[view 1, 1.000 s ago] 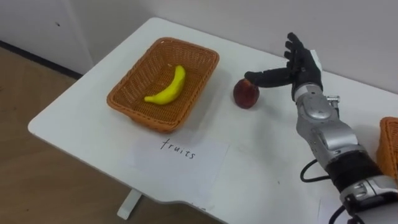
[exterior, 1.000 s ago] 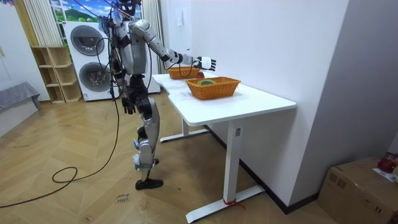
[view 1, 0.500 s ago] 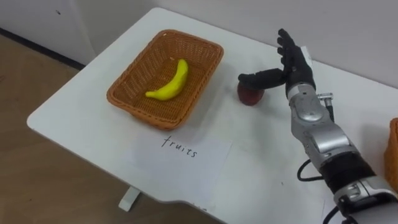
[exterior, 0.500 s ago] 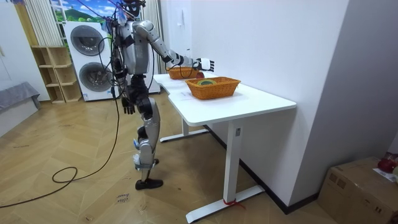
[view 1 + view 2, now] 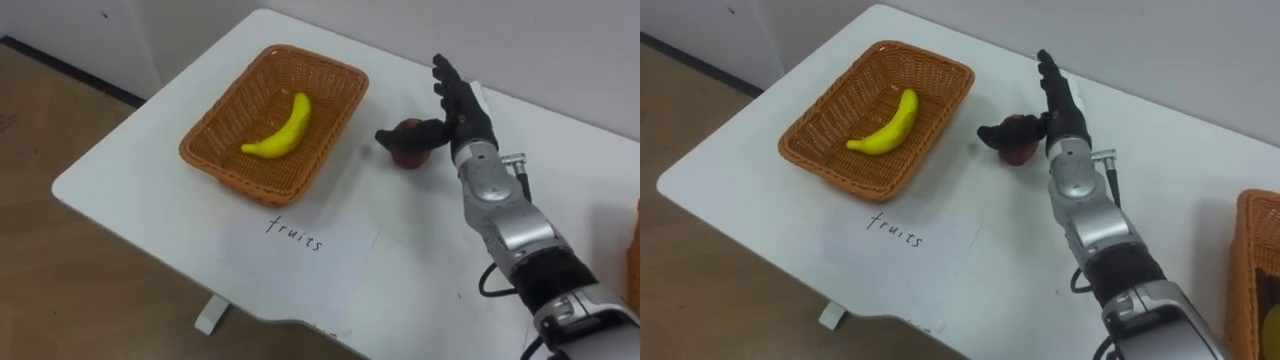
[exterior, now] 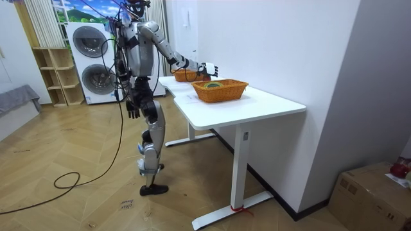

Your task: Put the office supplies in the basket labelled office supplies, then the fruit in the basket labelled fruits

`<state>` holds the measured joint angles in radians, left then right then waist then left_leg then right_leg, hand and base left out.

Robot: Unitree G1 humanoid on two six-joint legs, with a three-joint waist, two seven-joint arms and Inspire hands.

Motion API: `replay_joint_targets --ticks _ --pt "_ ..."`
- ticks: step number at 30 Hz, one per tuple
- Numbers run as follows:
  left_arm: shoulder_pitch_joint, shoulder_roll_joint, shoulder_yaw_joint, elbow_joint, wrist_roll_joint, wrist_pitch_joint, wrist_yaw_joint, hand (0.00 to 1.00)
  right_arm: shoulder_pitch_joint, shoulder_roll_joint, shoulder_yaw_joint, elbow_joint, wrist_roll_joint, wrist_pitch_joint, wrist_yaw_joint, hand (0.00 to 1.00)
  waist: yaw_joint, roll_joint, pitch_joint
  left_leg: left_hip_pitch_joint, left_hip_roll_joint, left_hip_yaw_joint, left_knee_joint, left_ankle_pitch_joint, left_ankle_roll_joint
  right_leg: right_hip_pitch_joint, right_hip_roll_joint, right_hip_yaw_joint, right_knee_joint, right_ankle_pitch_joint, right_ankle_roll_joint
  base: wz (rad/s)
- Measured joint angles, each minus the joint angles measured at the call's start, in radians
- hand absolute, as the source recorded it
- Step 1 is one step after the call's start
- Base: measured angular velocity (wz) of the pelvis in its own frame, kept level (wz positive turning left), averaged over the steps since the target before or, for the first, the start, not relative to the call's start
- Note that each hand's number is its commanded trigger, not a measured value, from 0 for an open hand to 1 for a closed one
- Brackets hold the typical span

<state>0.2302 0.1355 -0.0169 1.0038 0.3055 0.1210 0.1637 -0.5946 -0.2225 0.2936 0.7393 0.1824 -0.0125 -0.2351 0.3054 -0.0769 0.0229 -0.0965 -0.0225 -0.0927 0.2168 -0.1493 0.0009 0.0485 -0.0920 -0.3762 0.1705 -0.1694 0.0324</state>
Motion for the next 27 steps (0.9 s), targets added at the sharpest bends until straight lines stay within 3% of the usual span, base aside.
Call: replay_joint_targets --ticks 10,19,27 --pt "-0.007 0.0 -0.021 0.002 0.0 0.001 -0.019 0.0 0.0 0.003 0.0 0.014 0.0 0.0 0.039 0.0 0.0 -0.001 0.0 -0.016 -0.002 0.0 0.012 0.002 0.002 -0.015 -0.005 -0.011 0.001 0.0 0.0 0.02" --pt "-0.017 0.0 -0.034 0.004 0.0 0.001 -0.021 0.0 0.0 0.004 -0.001 0.035 -0.029 0.0 0.065 0.0 -0.002 0.003 0.007 -0.039 -0.006 0.005 0.016 0.005 0.007 -0.032 -0.012 -0.025 0.005 0.0 0.002 0.01" --pt "-0.028 0.0 -0.044 0.005 0.0 0.001 -0.02 0.0 0.0 0.003 -0.001 0.035 -0.034 0.0 0.065 0.0 -0.001 0.003 0.0069 -0.048 -0.006 0.005 0.018 0.005 0.007 -0.038 -0.012 -0.034 0.004 0.0 0.002 0.01"
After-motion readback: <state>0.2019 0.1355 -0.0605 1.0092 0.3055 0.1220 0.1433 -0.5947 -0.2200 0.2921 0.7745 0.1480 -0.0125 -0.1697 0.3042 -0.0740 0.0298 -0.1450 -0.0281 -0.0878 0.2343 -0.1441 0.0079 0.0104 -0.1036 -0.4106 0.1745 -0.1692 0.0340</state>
